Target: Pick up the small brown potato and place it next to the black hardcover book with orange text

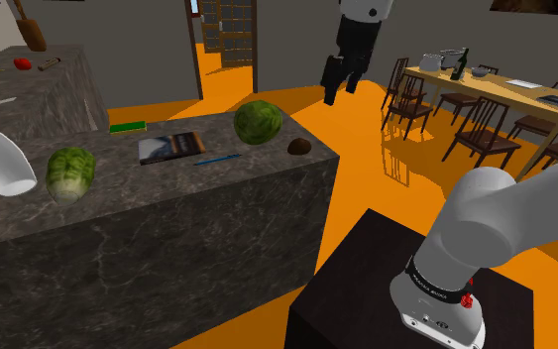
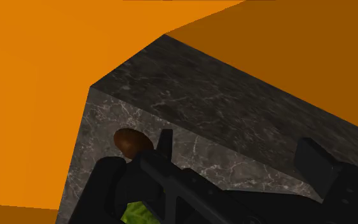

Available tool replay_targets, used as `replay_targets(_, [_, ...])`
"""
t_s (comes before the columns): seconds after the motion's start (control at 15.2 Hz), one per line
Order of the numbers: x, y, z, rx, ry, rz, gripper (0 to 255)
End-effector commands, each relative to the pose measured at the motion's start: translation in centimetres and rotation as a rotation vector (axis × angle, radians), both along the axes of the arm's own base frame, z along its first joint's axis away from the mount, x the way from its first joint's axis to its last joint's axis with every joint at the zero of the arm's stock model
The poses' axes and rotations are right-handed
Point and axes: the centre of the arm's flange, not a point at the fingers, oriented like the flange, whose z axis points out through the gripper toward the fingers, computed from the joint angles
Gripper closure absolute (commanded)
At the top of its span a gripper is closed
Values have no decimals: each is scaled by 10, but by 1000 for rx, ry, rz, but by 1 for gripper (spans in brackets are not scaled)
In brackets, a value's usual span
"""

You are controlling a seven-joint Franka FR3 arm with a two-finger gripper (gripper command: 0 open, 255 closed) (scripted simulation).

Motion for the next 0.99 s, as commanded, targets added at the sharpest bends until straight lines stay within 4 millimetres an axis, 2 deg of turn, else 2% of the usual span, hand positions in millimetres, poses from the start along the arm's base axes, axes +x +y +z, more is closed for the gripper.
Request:
replay_targets(0.0, [0,0,0,0,0,0,0])
replay_targets(0.46, [19,-81,-57,44,-15,230,0])
replay_targets(0.92, [56,-153,-116,88,-30,461,0])
